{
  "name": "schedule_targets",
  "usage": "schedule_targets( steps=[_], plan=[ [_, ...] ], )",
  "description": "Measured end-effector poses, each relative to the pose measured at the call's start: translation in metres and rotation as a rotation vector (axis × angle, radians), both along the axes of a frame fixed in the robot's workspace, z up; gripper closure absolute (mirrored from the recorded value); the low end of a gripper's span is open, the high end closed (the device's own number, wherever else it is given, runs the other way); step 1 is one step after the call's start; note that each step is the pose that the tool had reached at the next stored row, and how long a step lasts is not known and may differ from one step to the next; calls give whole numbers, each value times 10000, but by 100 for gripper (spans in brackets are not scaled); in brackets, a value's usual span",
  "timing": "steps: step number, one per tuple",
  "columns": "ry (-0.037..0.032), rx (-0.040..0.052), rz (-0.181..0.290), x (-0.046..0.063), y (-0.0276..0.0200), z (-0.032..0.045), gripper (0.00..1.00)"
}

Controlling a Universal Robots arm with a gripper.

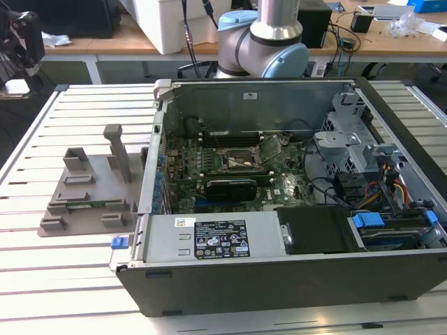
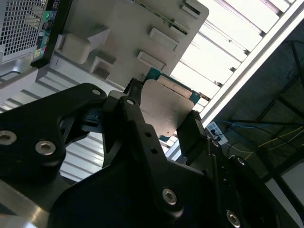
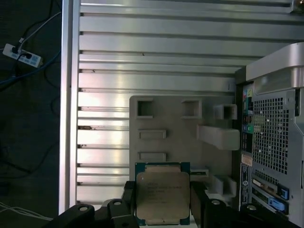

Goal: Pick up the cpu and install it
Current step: 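Pick up the cpu and move it towards the insertion slot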

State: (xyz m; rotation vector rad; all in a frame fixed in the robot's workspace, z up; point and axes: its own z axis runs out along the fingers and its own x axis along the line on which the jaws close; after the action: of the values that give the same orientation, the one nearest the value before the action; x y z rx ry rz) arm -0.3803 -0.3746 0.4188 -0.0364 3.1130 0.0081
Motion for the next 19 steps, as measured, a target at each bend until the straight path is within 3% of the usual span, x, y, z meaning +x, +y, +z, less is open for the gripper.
schedule_targets(
  steps=[4, 6, 12, 19],
  plan=[
    [0, 33, -1, 3, 0, 0, 46],
    [0, 33, -1, 56, 0, 0, 46],
    [48, 30, -1, 388, 2, -13, 46],
    [50, 31, -1, 632, 3, -21, 46]
  ],
)
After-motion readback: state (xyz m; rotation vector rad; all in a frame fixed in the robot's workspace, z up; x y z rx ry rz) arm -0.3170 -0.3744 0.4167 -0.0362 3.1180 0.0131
